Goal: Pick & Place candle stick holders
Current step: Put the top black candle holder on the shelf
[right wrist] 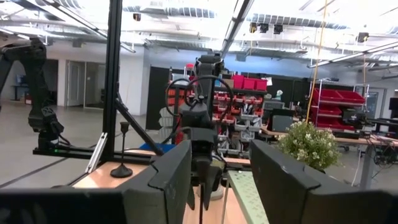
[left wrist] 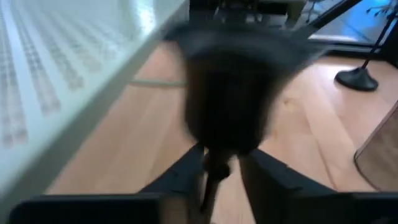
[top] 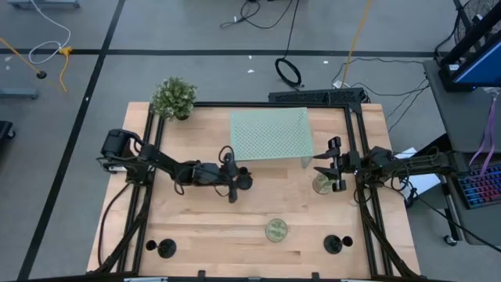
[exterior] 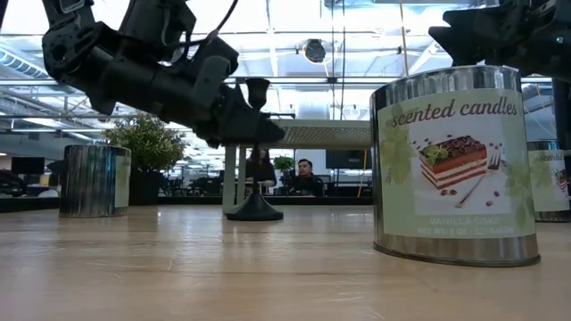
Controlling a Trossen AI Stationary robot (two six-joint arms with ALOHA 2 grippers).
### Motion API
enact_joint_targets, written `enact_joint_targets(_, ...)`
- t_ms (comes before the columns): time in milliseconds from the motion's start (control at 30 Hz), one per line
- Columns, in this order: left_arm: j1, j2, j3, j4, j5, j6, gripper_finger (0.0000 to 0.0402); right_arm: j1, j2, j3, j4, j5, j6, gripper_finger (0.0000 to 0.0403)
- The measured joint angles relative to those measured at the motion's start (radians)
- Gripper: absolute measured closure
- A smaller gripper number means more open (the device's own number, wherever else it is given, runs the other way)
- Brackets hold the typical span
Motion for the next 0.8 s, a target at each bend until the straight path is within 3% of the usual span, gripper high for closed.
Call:
enact_joint_targets(167, -0.005, -0.004, 0.0, -0.027, -0.004, -0.045, 0.039, 0.0, 0.0, 0.0, -0.001, 0.0, 0.0, 0.0247)
enact_joint_targets(400, -0.068, -0.073, -0.002, -0.043, 0.016, -0.087, 0.0393, 0.0, 0.004, 0.0, -0.001, 0.0, 0.0, 0.0247)
enact_joint_targets(600, -0.143, -0.254, -0.002, -0.036, 0.049, -0.031, 0.0393, 0.0, 0.014, 0.0, -0.002, 0.0, 0.0, 0.0247)
enact_joint_targets(800, -0.118, -0.435, 0.062, -0.128, 0.053, 0.046, 0.0393, 0.0, 0.031, 0.0, -0.001, 0.0, 0.0, 0.0247)
